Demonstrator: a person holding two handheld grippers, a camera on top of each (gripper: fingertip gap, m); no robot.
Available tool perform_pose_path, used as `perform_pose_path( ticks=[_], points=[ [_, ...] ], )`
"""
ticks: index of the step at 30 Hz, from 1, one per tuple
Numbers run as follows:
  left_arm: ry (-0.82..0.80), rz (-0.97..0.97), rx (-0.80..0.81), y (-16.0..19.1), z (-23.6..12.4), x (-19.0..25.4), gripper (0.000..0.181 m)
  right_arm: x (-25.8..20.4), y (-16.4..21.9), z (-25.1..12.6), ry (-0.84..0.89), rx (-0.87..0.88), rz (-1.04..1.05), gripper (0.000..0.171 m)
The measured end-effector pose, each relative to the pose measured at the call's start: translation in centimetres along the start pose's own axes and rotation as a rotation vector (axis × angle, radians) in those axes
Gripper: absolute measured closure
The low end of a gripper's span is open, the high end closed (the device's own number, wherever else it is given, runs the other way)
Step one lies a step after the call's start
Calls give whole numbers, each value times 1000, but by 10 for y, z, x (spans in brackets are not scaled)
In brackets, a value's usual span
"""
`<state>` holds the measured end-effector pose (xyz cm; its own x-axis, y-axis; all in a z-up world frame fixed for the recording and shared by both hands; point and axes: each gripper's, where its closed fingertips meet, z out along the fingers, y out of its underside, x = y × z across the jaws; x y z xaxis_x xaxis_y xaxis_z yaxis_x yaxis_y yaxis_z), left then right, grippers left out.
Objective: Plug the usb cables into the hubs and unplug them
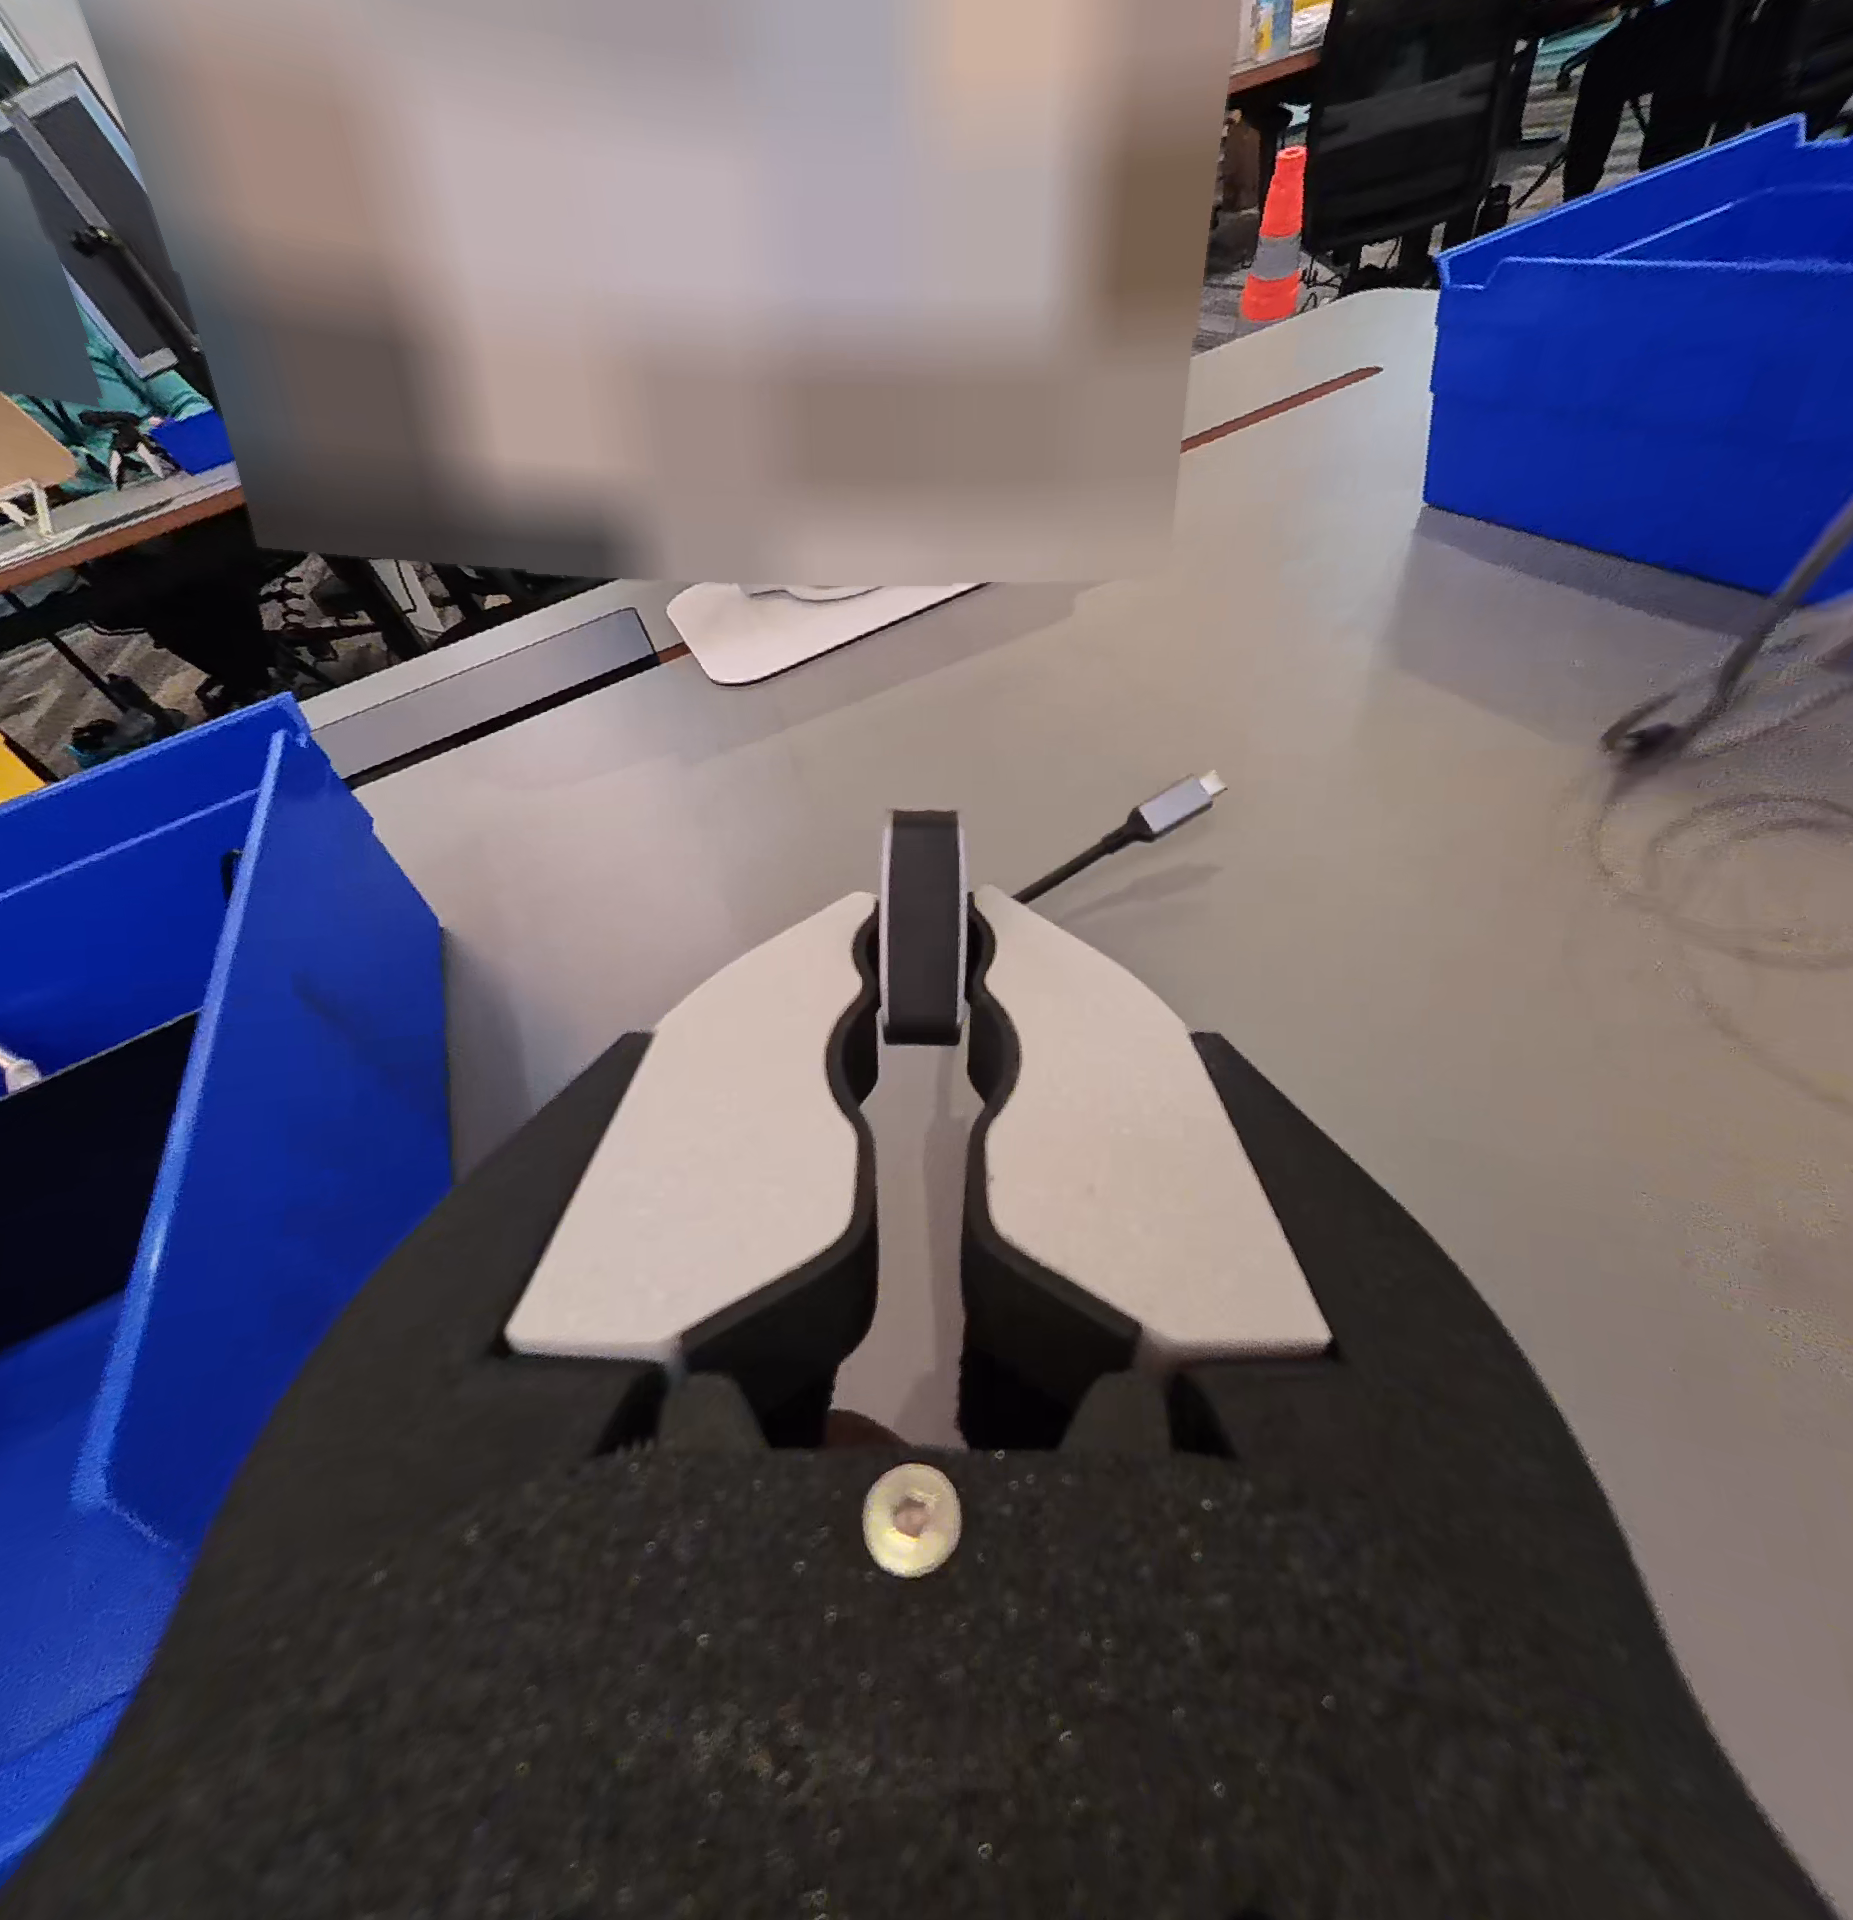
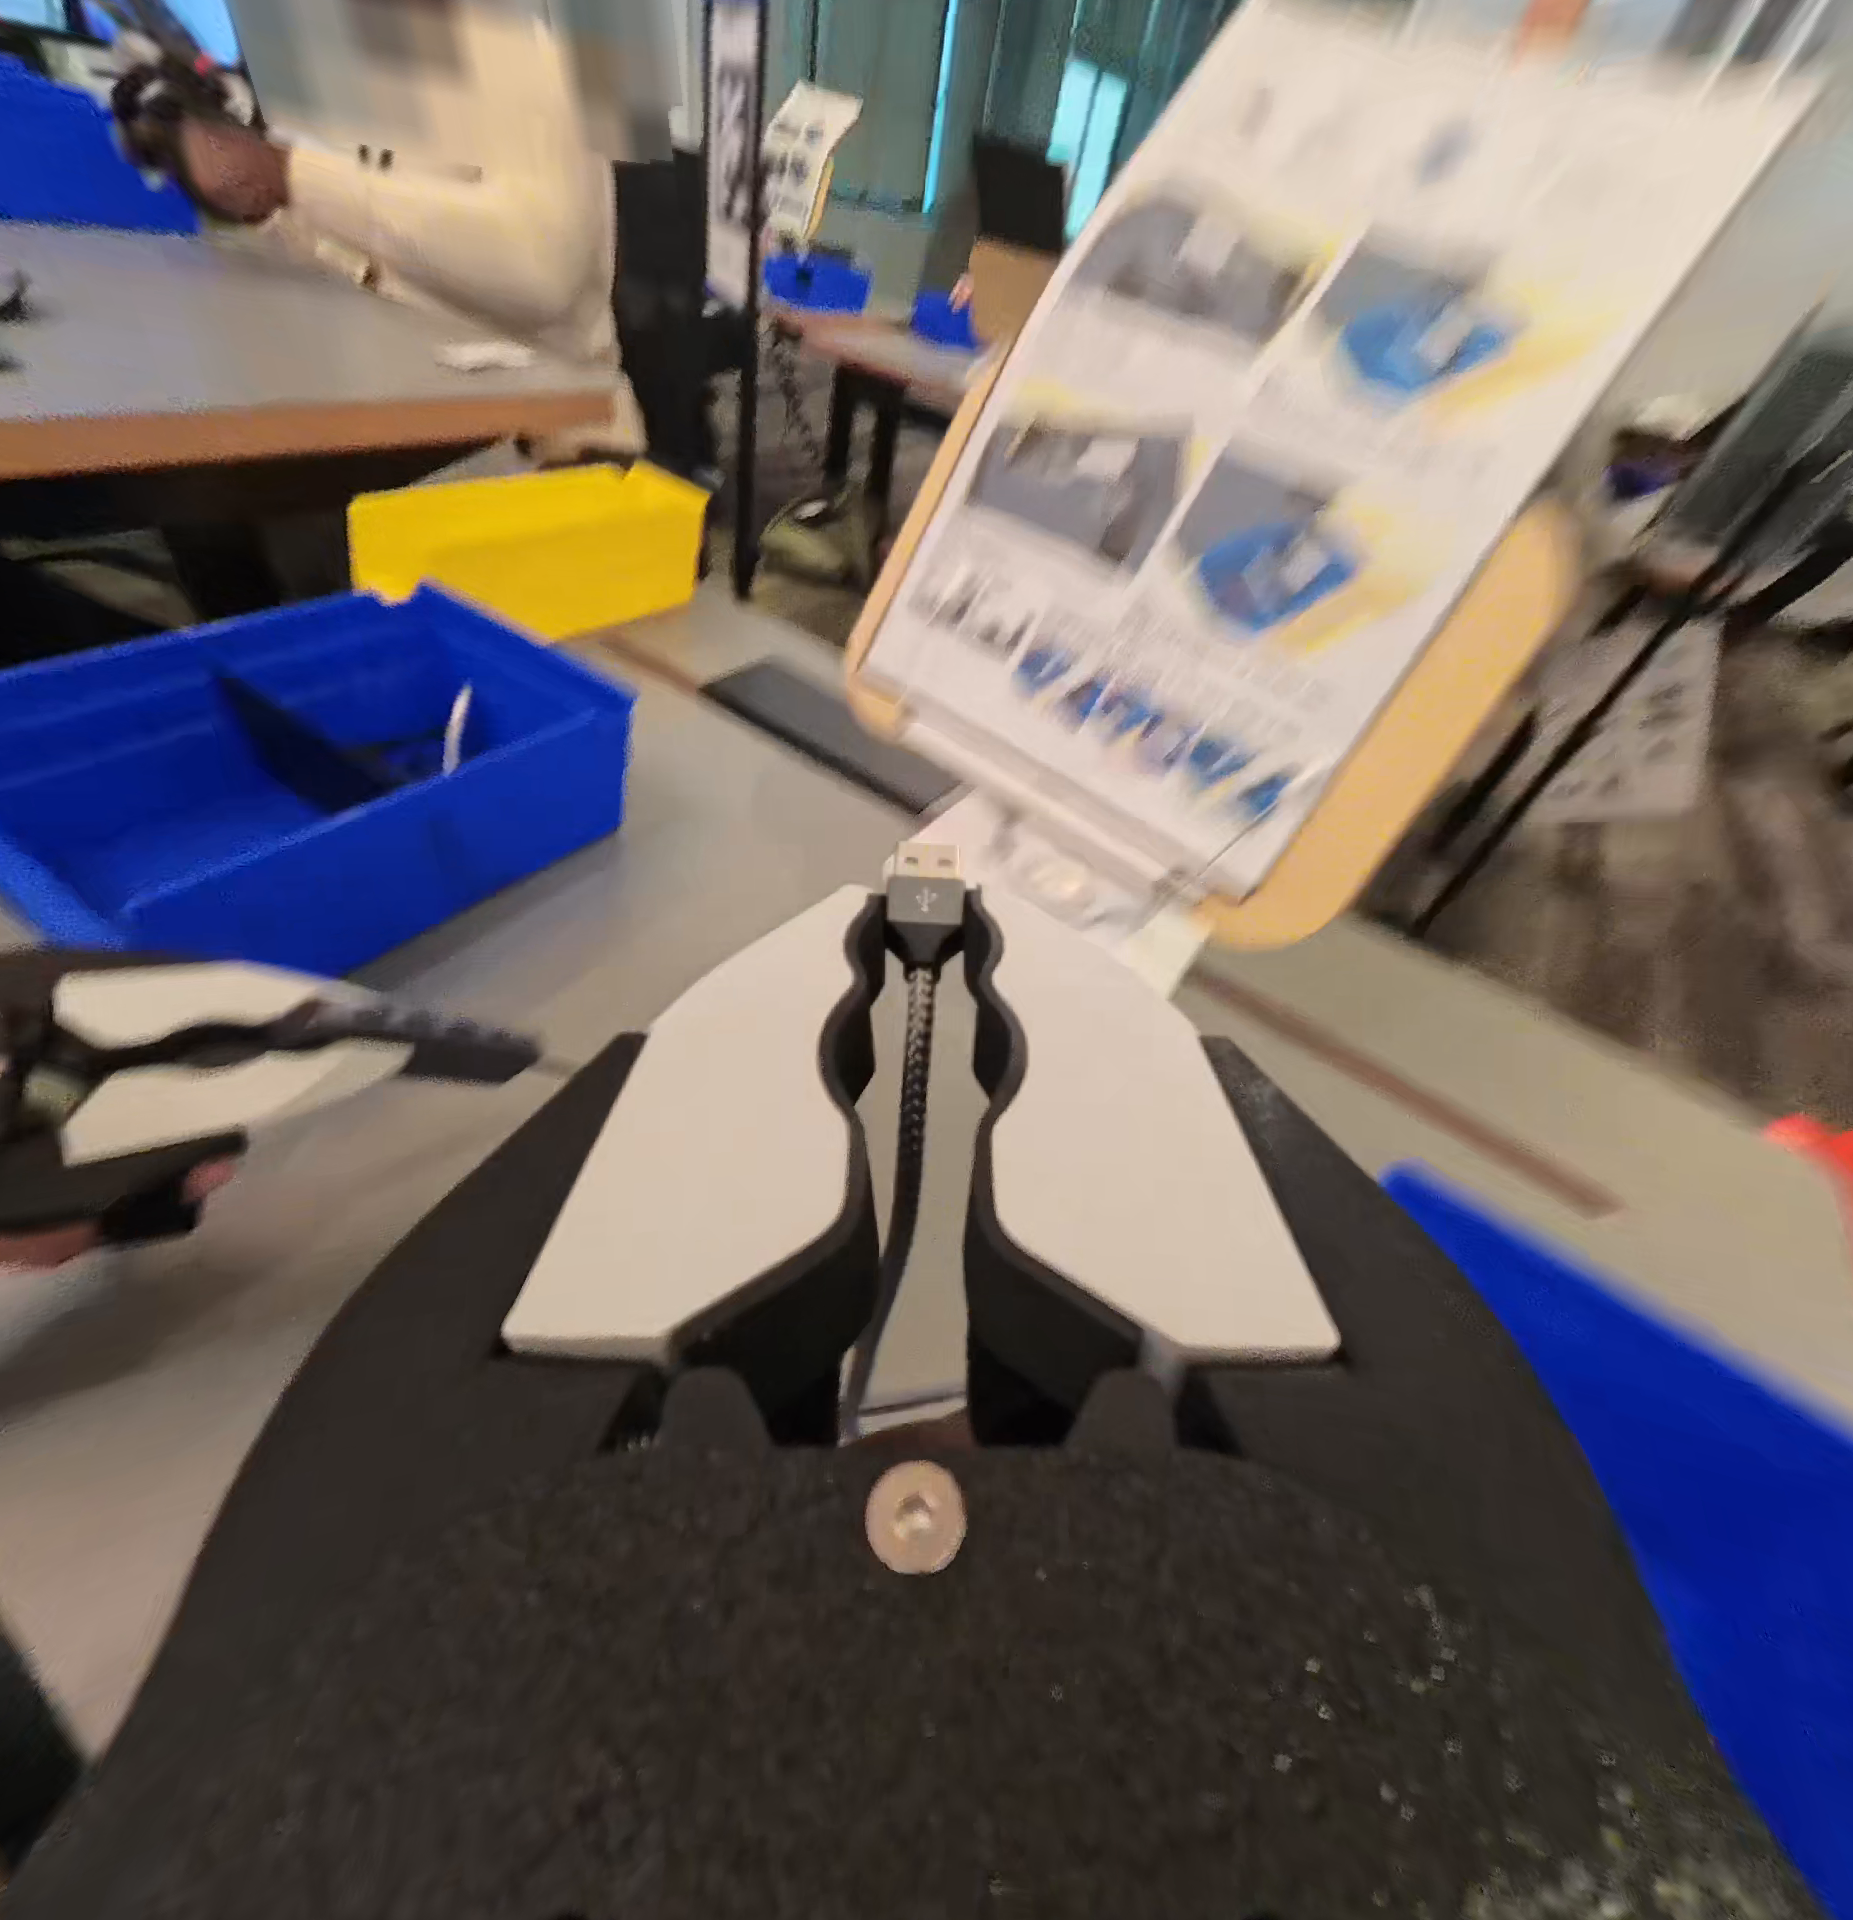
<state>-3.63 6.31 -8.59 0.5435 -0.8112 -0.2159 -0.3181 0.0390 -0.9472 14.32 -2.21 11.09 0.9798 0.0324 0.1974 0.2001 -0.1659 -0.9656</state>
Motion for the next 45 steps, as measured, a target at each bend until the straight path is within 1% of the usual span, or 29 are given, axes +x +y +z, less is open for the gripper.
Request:
perform_pose_path(
  ticks=[3, 6, 8, 10, 12, 14, 15, 18, 22, 25, 26, 27, 28, 32, 34, 35, 37, 39, 42, 45],
  points=[
    [23, 1, -8, 2, 1, 4, 169, 62, -83, -32, 97, 67, -106, 157],
    [38, 4, -7, 3, 0, 7, 170, 119, -148, -61, 212, 91, -195, 157],
    [43, 9, -13, 4, 0, 7, 169, 154, -180, -76, 287, 93, -236, 157],
    [43, 5, -10, 3, 0, 6, 169, 187, -205, -88, 356, 90, -255, 157],
    [47, -1, -12, 2, 0, 5, 169, 209, -214, -93, 371, 87, -226, 157],
    [50, 0, -12, 2, 1, 6, 170, 225, -199, -89, 365, 67, -171, 157],
    [53, 5, -12, 1, 0, 7, 170, 231, -182, -84, 356, 50, -139, 157],
    [55, 16, -8, 0, 0, 10, 169, 245, -115, -65, 350, -13, -38, 157],
    [56, 26, -8, -1, 0, 12, 169, 248, -41, -50, 334, -61, 82, 157],
    [56, 25, -10, 0, 1, 11, 169, 244, -8, -43, 316, -93, 126, 157],
    [55, 25, -9, 0, 2, 11, 169, 243, -2, -41, 307, -101, 138, 157],
    [56, 26, -13, 0, 3, 11, 169, 241, -6, -41, 296, -103, 137, 157],
    [56, 24, -14, 0, 3, 10, 169, 242, -19, -43, 300, -89, 113, 157],
    [59, 32, -11, -1, 5, 12, 169, 250, -114, -62, 329, -4, -8, 157],
    [62, 36, -10, -1, 5, 14, 169, 253, -140, -66, 343, -7, -69, 157],
    [64, 39, -12, 0, 5, 15, 169, 255, -144, -66, 348, -15, -83, 157],
    [67, 44, -12, 1, 4, 15, 169, 258, -134, -65, 346, -40, -76, 157],
    [71, 40, -12, 1, 3, 16, 169, 261, -108, -62, 338, -71, -40, 157],
    [78, 43, -15, 1, 3, 16, 169, 256, -59, -56, 306, -134, 16, 157],
    [84, 39, -14, 0, 2, 16, 169, 239, 6, -47, 248, -222, 83, 157]
  ],
)
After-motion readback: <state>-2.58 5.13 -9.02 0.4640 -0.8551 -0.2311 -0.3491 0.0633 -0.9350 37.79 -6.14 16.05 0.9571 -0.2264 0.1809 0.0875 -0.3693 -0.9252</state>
